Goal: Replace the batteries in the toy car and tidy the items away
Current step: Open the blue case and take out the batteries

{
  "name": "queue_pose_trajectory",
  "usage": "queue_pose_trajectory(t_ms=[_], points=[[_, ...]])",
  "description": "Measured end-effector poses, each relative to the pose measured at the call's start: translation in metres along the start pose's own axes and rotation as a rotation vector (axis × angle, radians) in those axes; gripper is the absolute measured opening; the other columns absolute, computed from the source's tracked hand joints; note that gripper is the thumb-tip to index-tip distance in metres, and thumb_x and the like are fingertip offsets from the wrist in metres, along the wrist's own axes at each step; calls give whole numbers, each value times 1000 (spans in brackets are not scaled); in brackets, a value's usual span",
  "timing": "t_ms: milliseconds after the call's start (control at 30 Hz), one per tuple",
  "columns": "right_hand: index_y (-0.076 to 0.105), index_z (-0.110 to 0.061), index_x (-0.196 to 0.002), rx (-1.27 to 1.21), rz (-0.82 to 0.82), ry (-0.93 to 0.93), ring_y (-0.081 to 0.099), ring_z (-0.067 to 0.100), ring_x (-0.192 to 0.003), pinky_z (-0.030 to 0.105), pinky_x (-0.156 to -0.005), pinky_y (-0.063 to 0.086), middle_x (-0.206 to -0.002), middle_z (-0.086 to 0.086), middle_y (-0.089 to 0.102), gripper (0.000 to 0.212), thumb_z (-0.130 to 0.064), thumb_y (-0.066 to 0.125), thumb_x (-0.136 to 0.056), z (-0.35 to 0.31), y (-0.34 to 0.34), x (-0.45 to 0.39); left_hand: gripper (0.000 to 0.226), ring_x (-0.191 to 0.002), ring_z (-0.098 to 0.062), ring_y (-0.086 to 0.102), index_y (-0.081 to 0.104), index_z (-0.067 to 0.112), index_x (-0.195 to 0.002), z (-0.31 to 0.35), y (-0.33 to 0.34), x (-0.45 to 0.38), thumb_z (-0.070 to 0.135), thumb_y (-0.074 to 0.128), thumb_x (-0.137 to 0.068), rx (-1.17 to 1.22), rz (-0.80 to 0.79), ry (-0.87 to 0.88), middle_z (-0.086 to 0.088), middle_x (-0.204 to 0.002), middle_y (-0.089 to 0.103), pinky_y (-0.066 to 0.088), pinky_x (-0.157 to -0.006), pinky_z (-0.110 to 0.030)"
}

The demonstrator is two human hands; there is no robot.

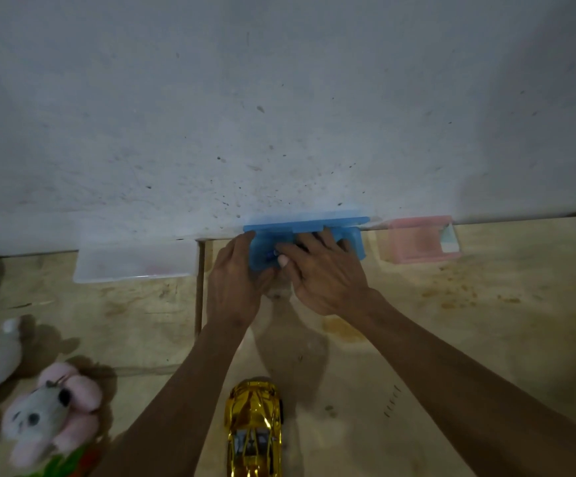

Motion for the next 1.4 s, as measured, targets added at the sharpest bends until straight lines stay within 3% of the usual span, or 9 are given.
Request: queue_pose_trajectory(t_ms=[100, 233, 333, 467, 633, 900, 1167, 1400], points=[[57, -33, -123, -8, -1, 19, 46, 25, -123, 50, -89, 45, -127, -3, 55, 44, -49, 23, -101, -1, 0, -1, 56, -100, -33, 68, 61, 2, -128, 2, 1, -2, 23, 84, -81, -24, -9, 21, -16, -117, 70, 61, -78, -46], [56, -27, -111, -8, -34, 31, 46, 25, -116, 48, -88, 40, -117, 0, 55, 44, -49, 19, -101, -7, 5, -8, 51, -100, -32, 68, 63, 1, -125, 6, 0, -3, 20, 82, -81, -41, -16, 41, -16, -116, 70, 56, -81, -34], [55, -23, -107, 22, -6, 19, 49, 26, -109, 49, -85, 40, -112, 1, 58, 41, -47, 22, -102, -6, 8, -10, 54, -102, -33, 67, 64, 0, -125, 3, 2, -5, 22, 84, -80, -67, -31, 44, -16, -118, 69, 60, -83, -44], [58, -18, -97, 89, 67, -10, 55, 27, -97, 46, -78, 40, -103, 4, 64, 44, -46, 25, -102, -5, 10, -12, 58, -98, -39, 69, 67, -8, -117, 6, 2, -5, 12, 91, -68, -114, -36, 87, -24, -115, 69, 58, -82, -41], [64, -14, -91, 124, 156, -98, 61, 28, -91, 44, -75, 46, -94, 6, 69, 54, -49, 25, -103, -4, 9, -13, 60, -96, -40, 70, 69, -10, -113, 8, 2, -6, 13, 93, -64, -192, -37, 127, -25, -113, 69, 59, -82, -42], [61, -14, -80, 99, 513, -197, 69, 23, -64, 34, -47, 53, -70, 5, 69, 52, -52, 36, -102, 3, -11, -8, 65, -95, -37, 70, 69, -8, -115, 9, 2, -6, 26, 93, -65, -195, -39, 135, -22, -114, 69, 59, -80, -39], [60, -12, -75, -39, 703, -268, 64, 19, -57, 30, -46, 46, -65, 3, 64, 52, -52, 40, -100, 5, -24, 1, 69, -101, -37, 68, 66, -8, -121, 0, 6, -5, 30, 90, -68, -158, -46, 102, -22, -121, 67, 57, -86, -40], [62, -12, -74, -22, 706, -364, 60, 18, -53, 31, -44, 42, -65, 2, 63, 50, -54, 48, -98, 4, -38, 16, 70, -108, -34, 65, 61, -2, -132, -7, 9, -6, 27, 89, -75, -123, -50, 88, -18, -125, 66, 60, -85, -47]])
Point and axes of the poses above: each hand's wrist, its own x-axis away from the middle knuckle, its own y-axis out of the palm, z = x × y, the point moved 9 cm from there along -x, towards the middle knuckle
